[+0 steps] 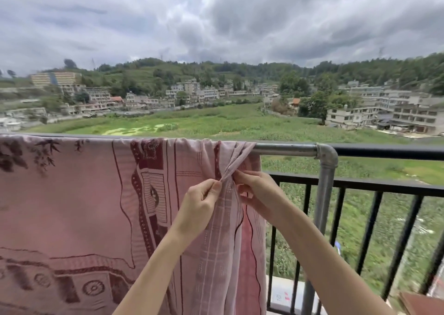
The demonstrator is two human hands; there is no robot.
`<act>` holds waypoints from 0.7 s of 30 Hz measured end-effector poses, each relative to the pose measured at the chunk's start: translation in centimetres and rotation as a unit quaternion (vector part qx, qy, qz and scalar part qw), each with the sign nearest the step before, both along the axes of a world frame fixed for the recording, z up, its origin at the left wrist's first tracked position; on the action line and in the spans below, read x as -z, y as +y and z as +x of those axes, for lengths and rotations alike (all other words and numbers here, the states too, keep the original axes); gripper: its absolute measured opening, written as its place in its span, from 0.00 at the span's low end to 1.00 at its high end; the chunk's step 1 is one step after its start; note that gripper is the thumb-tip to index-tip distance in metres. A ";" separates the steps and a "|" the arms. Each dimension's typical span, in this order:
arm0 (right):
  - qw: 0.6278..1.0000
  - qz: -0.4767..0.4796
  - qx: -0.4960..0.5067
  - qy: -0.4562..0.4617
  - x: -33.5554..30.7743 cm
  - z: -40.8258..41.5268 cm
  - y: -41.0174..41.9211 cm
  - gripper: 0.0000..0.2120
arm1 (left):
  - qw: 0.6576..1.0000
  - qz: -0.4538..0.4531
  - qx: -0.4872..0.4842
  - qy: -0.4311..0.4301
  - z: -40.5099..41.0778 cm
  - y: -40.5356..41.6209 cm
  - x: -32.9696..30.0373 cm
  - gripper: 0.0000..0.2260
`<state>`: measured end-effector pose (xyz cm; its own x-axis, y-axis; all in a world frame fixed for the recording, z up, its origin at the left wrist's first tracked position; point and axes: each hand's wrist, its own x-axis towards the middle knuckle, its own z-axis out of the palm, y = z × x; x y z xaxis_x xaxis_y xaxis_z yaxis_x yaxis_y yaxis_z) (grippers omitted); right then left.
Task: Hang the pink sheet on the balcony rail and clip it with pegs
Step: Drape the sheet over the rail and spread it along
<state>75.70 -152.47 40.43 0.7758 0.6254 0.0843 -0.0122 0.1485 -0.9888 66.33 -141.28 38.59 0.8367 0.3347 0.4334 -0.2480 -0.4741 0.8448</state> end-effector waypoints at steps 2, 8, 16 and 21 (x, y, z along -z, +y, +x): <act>1.000 0.008 -0.004 0.014 -0.4 0.3 0.1 0.08 | 1.000 -0.003 0.001 0.001 0.2 0.0 0.1 0.13; 0.999 0.025 0.029 -0.032 -1.1 0.8 -1.6 0.04 | 0.998 0.001 -0.048 -0.044 0.6 0.0 0.0 0.14; 0.980 0.032 0.055 -0.187 -5.5 2.6 -5.7 0.03 | 0.965 0.123 -0.166 -0.159 3.0 -5.4 -2.4 0.08; 0.963 -0.049 -0.016 -0.265 -8.8 5.1 -7.4 0.04 | 0.890 0.278 -0.331 -0.143 6.1 -10.6 -4.1 0.18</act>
